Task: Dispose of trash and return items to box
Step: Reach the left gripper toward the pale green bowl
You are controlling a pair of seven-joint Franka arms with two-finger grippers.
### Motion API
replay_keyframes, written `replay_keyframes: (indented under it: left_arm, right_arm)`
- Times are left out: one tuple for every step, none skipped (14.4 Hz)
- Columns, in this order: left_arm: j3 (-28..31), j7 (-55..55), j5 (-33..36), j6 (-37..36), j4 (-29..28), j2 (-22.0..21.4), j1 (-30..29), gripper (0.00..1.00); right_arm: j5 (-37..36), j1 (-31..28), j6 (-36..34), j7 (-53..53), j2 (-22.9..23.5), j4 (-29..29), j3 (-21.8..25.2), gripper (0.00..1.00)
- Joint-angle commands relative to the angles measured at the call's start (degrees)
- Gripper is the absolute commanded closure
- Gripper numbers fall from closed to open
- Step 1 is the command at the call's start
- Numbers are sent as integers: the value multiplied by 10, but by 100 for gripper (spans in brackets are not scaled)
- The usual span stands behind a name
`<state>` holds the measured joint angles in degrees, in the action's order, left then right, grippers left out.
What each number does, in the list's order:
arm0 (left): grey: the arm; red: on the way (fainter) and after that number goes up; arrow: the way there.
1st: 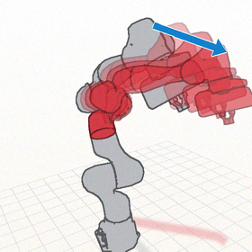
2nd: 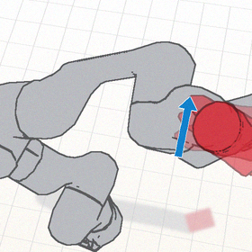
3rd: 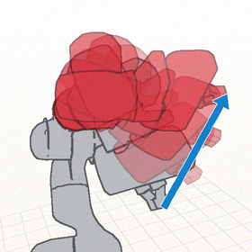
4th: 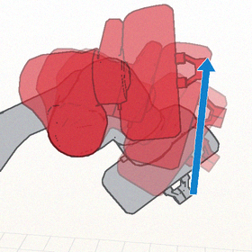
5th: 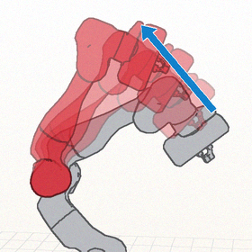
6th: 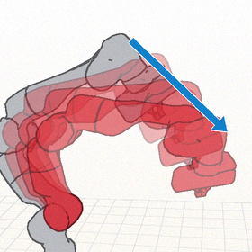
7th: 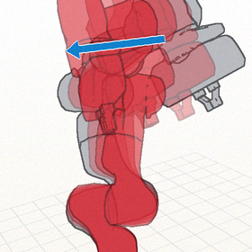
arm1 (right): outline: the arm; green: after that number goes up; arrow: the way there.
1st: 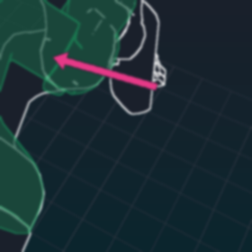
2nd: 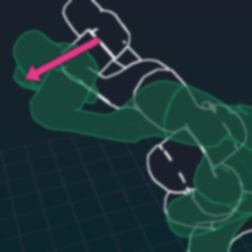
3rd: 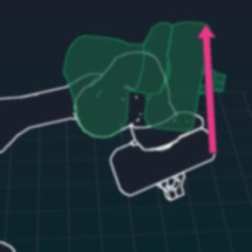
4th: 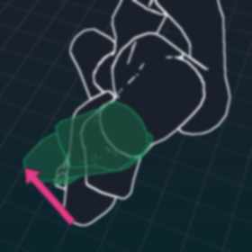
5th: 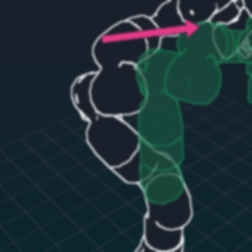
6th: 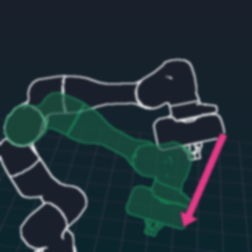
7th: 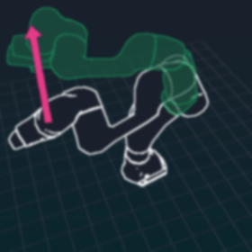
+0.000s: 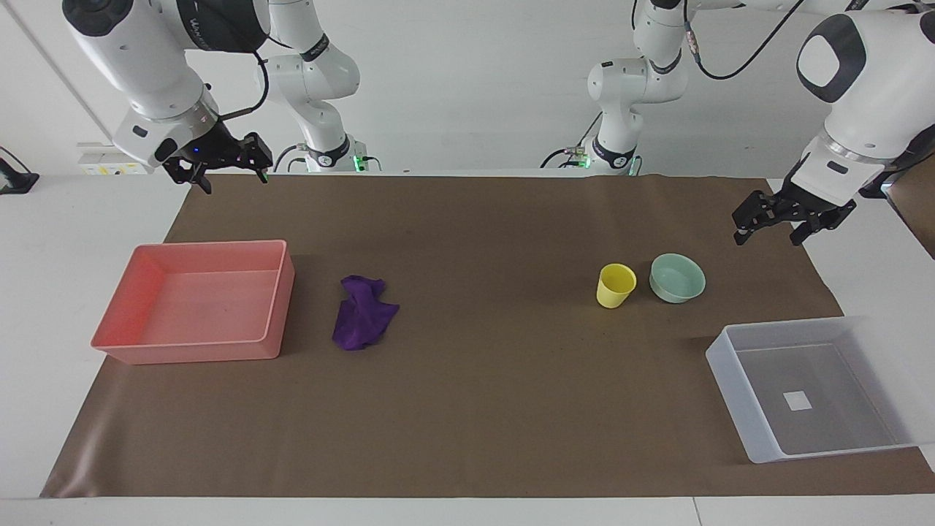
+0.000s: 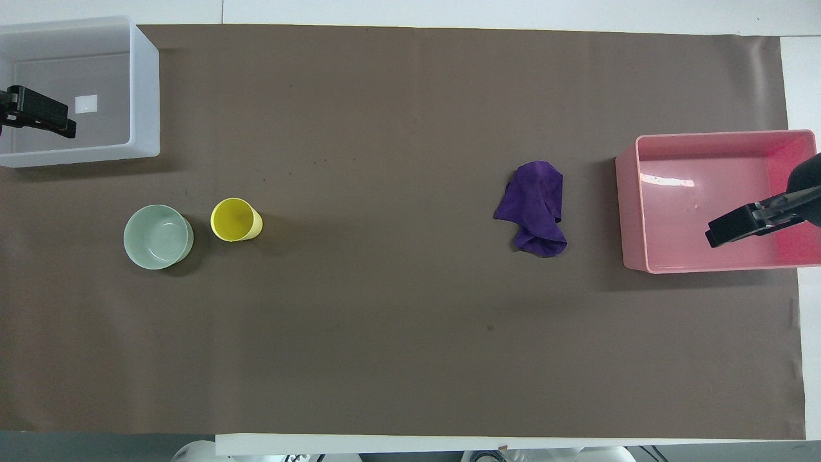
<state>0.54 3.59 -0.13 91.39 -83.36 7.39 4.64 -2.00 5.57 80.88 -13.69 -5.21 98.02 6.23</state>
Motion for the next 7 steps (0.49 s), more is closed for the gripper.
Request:
replay_keyframes:
  left_arm:
    - [1, -5, 13, -3, 2, -8, -1, 0]
    - [1, -6, 13, -3, 0, -11, -1, 0]
    - [1, -6, 13, 0, -14, -15, -1, 0]
    - [2, -4, 13, 9, -46, -33, -2, 0]
    - [2, -8, 13, 38, -97, -55, -3, 0]
    - [2, -13, 13, 90, -171, -89, -4, 0]
    - [3, -35, 13, 157, -253, -123, -5, 0]
  right_arm:
    - [-2, -7, 8, -7, -9, 11, -4, 1]
    - [-3, -7, 9, -7, -9, 11, -4, 1]
    - [-2, -7, 8, -7, -8, 11, -4, 1]
    - [-2, -7, 9, -8, -9, 11, -4, 1]
    - [-2, -8, 8, -7, -9, 11, -4, 1]
    - [-2, -8, 9, -8, -8, 11, -4, 1]
    - [-2, -10, 14, -5, -8, 11, -4, 1]
